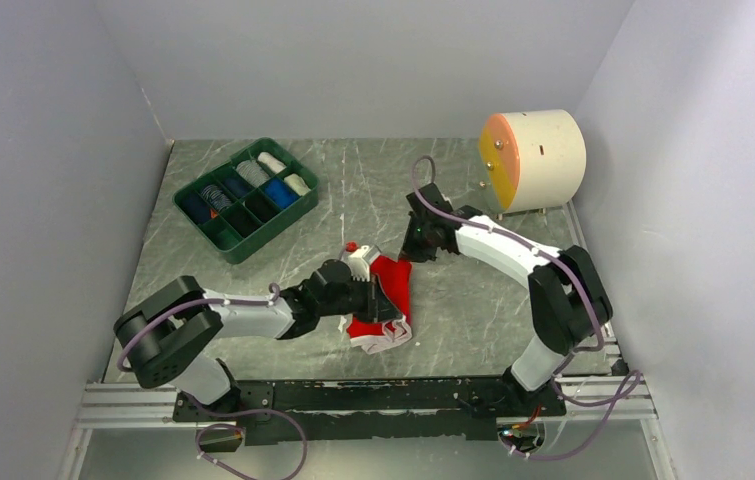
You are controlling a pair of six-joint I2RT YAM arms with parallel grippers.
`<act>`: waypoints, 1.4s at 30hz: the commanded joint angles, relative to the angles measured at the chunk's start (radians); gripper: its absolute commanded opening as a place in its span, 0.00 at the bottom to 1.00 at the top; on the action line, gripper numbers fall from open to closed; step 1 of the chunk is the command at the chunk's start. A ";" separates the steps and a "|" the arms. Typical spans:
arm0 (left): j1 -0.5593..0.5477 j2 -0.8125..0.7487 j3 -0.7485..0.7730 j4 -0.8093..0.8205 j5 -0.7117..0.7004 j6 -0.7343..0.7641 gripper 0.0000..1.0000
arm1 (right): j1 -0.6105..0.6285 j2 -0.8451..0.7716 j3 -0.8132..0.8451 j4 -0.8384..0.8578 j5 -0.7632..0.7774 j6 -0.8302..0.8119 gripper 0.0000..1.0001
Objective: Roll the underwear
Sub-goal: Fold the underwear at the center of the board.
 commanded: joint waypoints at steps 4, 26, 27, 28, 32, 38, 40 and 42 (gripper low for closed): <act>0.061 -0.079 -0.088 0.076 0.075 -0.035 0.05 | 0.056 0.103 0.125 -0.002 0.054 0.054 0.00; 0.216 -0.086 -0.118 -0.134 0.133 0.130 0.08 | 0.116 0.289 0.260 0.021 0.052 0.067 0.28; 0.218 -0.091 -0.112 -0.152 0.127 0.138 0.09 | 0.116 0.278 0.257 0.029 0.041 0.059 0.34; 0.220 -0.096 -0.103 -0.172 0.122 0.149 0.10 | 0.116 0.267 0.257 0.033 0.029 0.048 0.38; 0.225 -0.102 -0.074 -0.232 0.113 0.178 0.13 | 0.116 0.187 0.238 0.044 -0.005 -0.006 0.49; 0.226 -0.116 -0.080 -0.233 0.122 0.165 0.22 | 0.115 0.002 0.081 0.109 -0.066 -0.027 0.53; 0.227 -0.130 -0.077 -0.252 0.112 0.166 0.26 | 0.116 -0.050 0.022 0.130 -0.083 -0.020 0.53; 0.227 -0.150 -0.076 -0.275 0.103 0.168 0.33 | 0.116 -0.088 -0.036 0.153 -0.109 -0.007 0.53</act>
